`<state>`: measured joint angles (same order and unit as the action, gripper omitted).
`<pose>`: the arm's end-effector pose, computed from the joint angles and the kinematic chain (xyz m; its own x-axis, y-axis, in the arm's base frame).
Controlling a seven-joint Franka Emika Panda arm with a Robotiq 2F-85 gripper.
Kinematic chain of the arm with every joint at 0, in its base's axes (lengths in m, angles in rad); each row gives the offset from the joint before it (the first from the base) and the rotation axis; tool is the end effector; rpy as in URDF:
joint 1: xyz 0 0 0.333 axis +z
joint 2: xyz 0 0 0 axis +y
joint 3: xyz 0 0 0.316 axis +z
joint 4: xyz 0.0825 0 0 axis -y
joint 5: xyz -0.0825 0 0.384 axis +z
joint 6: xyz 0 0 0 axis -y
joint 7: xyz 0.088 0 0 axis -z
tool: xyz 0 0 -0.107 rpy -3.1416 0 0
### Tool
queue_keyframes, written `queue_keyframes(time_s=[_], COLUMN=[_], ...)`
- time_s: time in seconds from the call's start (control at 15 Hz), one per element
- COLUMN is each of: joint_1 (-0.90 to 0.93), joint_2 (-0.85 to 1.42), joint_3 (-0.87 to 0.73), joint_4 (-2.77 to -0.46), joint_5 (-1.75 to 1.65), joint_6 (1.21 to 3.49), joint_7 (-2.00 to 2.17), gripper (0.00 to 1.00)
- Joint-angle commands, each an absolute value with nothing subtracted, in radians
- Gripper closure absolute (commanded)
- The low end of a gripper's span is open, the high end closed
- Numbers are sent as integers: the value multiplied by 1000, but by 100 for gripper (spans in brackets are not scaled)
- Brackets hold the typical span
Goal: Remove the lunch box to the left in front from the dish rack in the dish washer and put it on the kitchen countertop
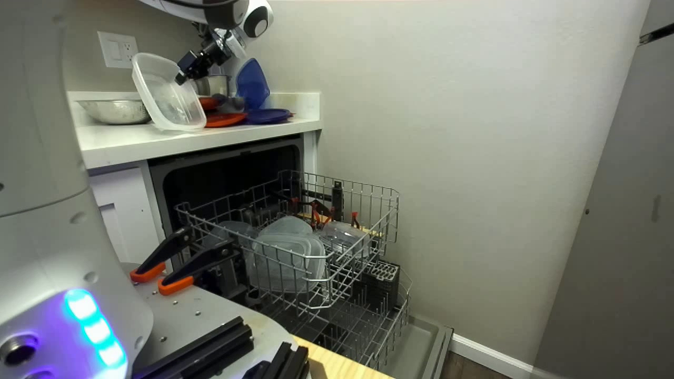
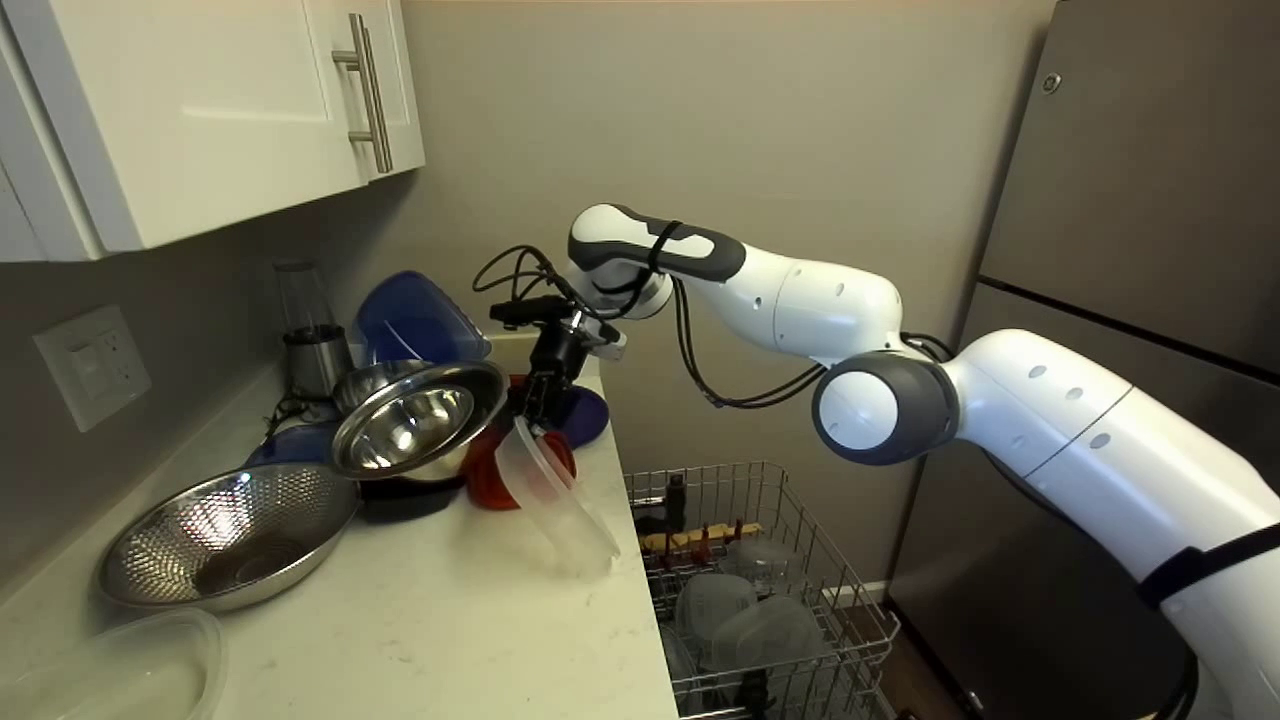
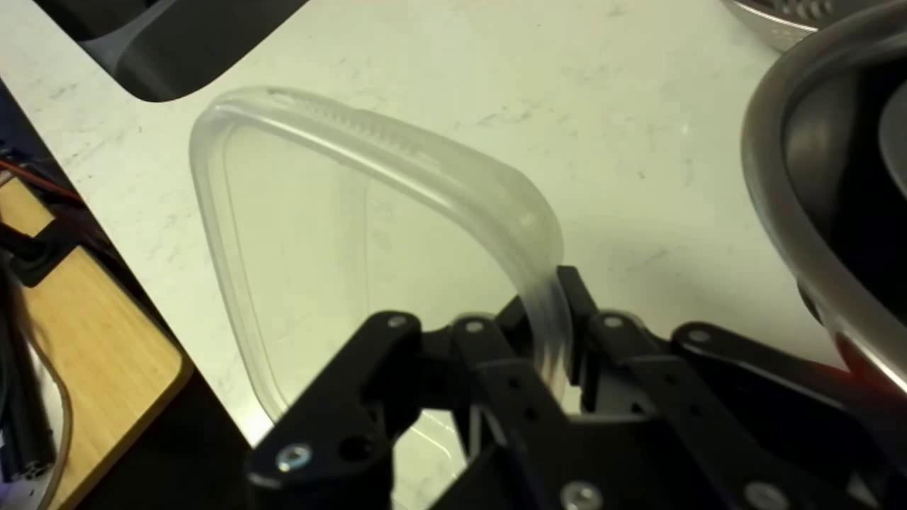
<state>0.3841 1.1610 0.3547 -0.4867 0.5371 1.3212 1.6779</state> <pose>0.6282 0.4357 0.3623 0.2275 -0.6430 -0.7313 -0.7505 -0.5943 0.2890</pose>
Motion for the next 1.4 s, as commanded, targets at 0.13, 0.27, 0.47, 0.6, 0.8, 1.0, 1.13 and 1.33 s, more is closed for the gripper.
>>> queue_keyframes(time_s=[0.13, 0.27, 0.47, 0.6, 0.8, 1.0, 1.13, 1.33], joint_1=[402, 423, 456, 478, 503, 509, 516, 525], joint_2=[1170, 1170, 1173, 1180, 1192, 1164, 1160, 1161], joint_3=[345, 330, 306, 293, 282, 276, 271, 263], joint_4=[-401, -382, -364, -355, -345, -396, -403, -402], joint_5=[503, 473, 418, 391, 366, 354, 347, 338], joint_6=[1220, 1217, 1216, 1219, 1228, 1271, 1300, 1334], joint_7=[1654, 1648, 1652, 1647, 1638, 1618, 1603, 1599], gripper=[98, 98, 98, 98, 98, 98, 98, 98])
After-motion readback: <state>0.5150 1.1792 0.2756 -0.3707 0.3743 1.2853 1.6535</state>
